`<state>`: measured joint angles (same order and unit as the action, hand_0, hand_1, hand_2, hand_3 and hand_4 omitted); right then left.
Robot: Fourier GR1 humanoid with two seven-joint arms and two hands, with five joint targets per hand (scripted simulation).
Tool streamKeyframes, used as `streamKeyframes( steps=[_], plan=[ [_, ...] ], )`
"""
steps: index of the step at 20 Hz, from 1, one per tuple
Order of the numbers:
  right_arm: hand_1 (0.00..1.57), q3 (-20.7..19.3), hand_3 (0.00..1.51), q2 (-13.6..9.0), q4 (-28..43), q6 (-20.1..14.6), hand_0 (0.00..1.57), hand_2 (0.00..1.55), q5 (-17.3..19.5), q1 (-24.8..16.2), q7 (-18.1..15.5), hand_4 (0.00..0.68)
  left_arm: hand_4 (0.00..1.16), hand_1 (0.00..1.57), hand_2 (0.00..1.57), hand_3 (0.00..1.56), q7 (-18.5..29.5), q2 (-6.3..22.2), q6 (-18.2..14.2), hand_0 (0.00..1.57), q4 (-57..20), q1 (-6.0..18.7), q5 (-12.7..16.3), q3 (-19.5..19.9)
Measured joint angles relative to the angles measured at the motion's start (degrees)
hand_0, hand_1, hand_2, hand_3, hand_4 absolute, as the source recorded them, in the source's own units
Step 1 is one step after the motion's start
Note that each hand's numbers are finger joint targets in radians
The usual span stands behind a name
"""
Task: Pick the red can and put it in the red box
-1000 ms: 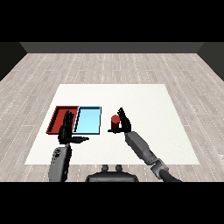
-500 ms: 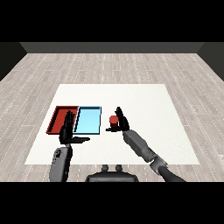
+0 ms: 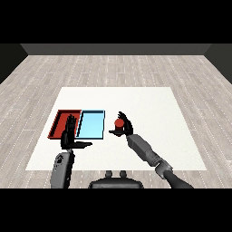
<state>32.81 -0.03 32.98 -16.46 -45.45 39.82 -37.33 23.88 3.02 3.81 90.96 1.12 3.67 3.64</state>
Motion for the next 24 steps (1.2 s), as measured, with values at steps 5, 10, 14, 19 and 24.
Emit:
streamKeyframes(
  steps=[5, 10, 14, 19, 24],
  plan=[
    [1.57, 2.30, 1.44, 0.02, -0.87, -6.48, 1.57, 1.49, -1.04, 1.11, 3.49, 0.566, 0.00, 0.00, 0.00, 0.00, -0.58, 0.21, -0.42, 0.00, 0.79, 0.19, -0.20, 0.19],
    [1.57, 1.42, 1.43, 0.03, -1.23, -8.73, 1.57, 1.49, 1.05, 2.59, 7.24, 0.575, 0.00, 0.00, 0.00, 0.00, 0.47, 0.17, -0.78, 0.00, -1.00, 1.22, -0.49, 0.61],
    [1.57, 0.53, 1.43, -0.04, -1.41, -8.64, 1.57, 1.49, 2.19, 2.36, 7.35, 0.583, 0.00, 0.00, 0.00, 0.00, 0.67, 0.00, -0.79, 0.00, -1.08, 0.91, -0.82, 0.22],
    [1.57, -0.17, 1.42, -0.16, 1.59, -10.60, 1.57, 1.49, 4.27, 1.62, 10.00, 0.591, 0.00, 0.00, 0.00, 0.00, 2.13, -0.50, -1.11, 0.00, -1.82, 0.32, -1.72, -0.41],
    [1.57, -1.83, 1.41, -0.04, 4.38, -12.11, 1.57, 1.48, 7.62, 1.00, 10.43, 0.598, 0.00, 0.00, 0.00, 0.00, 0.99, 0.07, -0.76, 0.00, -1.05, 0.47, -1.46, -0.23]
  ],
)
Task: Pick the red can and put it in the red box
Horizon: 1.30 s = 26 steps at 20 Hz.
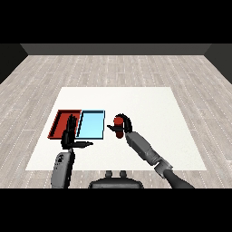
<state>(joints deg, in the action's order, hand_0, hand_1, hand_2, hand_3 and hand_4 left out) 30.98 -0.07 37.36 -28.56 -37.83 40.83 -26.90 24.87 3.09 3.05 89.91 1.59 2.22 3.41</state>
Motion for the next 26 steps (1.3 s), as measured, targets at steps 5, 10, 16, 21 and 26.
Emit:
streamKeyframes(
  steps=[5, 10, 16, 21, 26],
  plan=[
    [1.57, -1.36, 1.40, -2.38, 6.79, -1.03, 1.57, 1.47, 3.92, -1.55, 1.52, 0.601, 0.00, 0.00, 0.00, 0.00, -0.28, -0.47, -0.11, 0.00, 1.50, -0.67, -0.63, -1.18],
    [1.57, -2.49, 1.40, -6.27, 16.44, -3.21, 1.57, 1.47, 7.55, -3.15, 5.15, 0.610, 0.00, 0.00, 0.00, 0.00, -0.06, -0.47, 0.27, 0.00, 1.77, -0.79, -1.20, -2.01],
    [1.56, -2.54, 1.41, -10.73, 30.58, -6.73, 1.56, 1.46, 11.62, -6.78, 9.23, 0.602, 0.00, 0.00, 0.00, 0.00, -3.63, -2.03, 0.78, 0.00, 3.18, 0.54, -1.21, -5.33],
    [1.56, -3.25, 1.41, -12.32, 40.32, -8.24, 1.56, 1.46, 15.04, -9.81, 11.99, 0.598, 0.00, 0.00, 0.00, 0.00, -5.90, -2.58, 0.74, 0.00, 4.12, 1.20, -0.55, -8.09],
    [1.57, -2.69, 1.40, -11.20, 46.12, -9.45, 1.57, 1.46, 19.29, -12.30, 14.49, 0.637, 0.00, 0.00, 0.00, 0.00, -9.96, -2.81, 1.08, 0.00, 5.33, 2.88, -0.74, -11.54]
  ],
)
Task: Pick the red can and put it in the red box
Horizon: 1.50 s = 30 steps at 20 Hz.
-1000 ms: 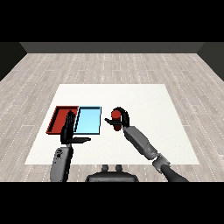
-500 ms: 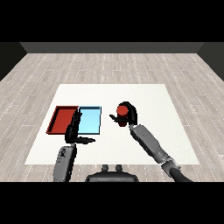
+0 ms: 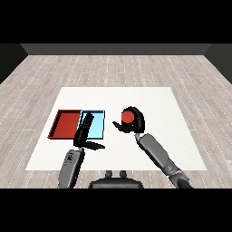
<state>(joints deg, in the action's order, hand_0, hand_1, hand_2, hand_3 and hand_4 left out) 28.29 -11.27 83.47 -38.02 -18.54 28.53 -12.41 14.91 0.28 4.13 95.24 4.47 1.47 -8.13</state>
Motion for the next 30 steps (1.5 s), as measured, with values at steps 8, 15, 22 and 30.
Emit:
streamKeyframes(
  steps=[8, 15, 22, 30],
  plan=[
    [1.57, -2.60, 1.43, 1.68, 4.68, 1.86, 1.57, 1.48, 5.42, -1.18, 2.14, 0.649, 0.00, 0.00, 0.00, 0.00, -5.08, -0.21, -3.38, 0.00, 1.21, 1.84, 0.64, -7.66],
    [1.57, -4.94, 1.42, 3.87, 6.64, 5.51, 1.57, 1.48, 9.44, -3.25, 2.23, 0.657, 0.00, 0.00, 0.00, 0.00, -5.38, -0.26, -8.03, 0.00, -4.16, 5.30, 2.03, -12.63],
    [1.57, -7.27, 1.42, 6.20, 7.08, 9.05, 1.57, 1.48, 12.47, -4.54, 2.33, 0.655, 0.00, 0.00, 0.00, 0.00, -5.85, -0.27, -9.99, 0.00, -9.20, 8.22, 5.32, -15.83],
    [1.57, -8.03, 1.41, 9.78, 7.74, 12.06, 1.57, 1.47, 15.39, -5.12, 3.15, 0.629, 0.00, 0.00, 0.00, 0.00, -5.25, -0.27, -12.57, 0.00, -14.31, 11.77, 10.55, -19.24]
  ],
)
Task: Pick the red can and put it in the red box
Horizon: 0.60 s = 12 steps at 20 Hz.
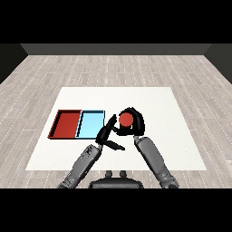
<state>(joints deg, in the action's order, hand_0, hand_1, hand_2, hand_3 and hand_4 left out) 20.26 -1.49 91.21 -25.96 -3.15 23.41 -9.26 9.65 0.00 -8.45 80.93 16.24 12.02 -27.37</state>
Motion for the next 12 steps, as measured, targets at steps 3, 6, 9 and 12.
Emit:
streamKeyframes(
  steps=[3, 6, 9, 12],
  plan=[
    [1.57, 1.69, 1.42, 0.76, 1.06, -0.82, 1.57, 1.48, 1.24, -0.90, 0.18, 0.644, 0.00, 0.00, 0.00, 0.00, -0.29, 0.00, -1.05, 0.00, -1.27, 1.86, 1.49, -1.04],
    [1.57, 3.66, 1.41, 1.13, 0.66, -2.48, 1.57, 1.47, 0.82, -0.20, -0.20, 0.619, 0.00, 0.00, 0.00, 0.00, 0.12, 0.00, -1.60, 0.00, -2.03, 1.75, 1.83, -1.87],
    [1.57, 4.36, 1.40, 1.30, -0.66, -3.65, 1.57, 1.47, 0.18, 1.50, -0.73, 0.631, 0.00, 0.00, 0.00, 0.00, 1.44, 0.00, -1.11, 0.00, -4.72, 3.75, 3.20, -1.44],
    [1.57, 5.13, 1.41, 1.12, -0.65, -4.60, 1.57, 1.49, 0.44, 3.04, 0.26, 0.657, 0.00, 0.00, 0.00, 0.00, 2.81, 0.38, -1.67, 0.00, -4.87, 4.13, 4.08, -2.33]
  ],
)
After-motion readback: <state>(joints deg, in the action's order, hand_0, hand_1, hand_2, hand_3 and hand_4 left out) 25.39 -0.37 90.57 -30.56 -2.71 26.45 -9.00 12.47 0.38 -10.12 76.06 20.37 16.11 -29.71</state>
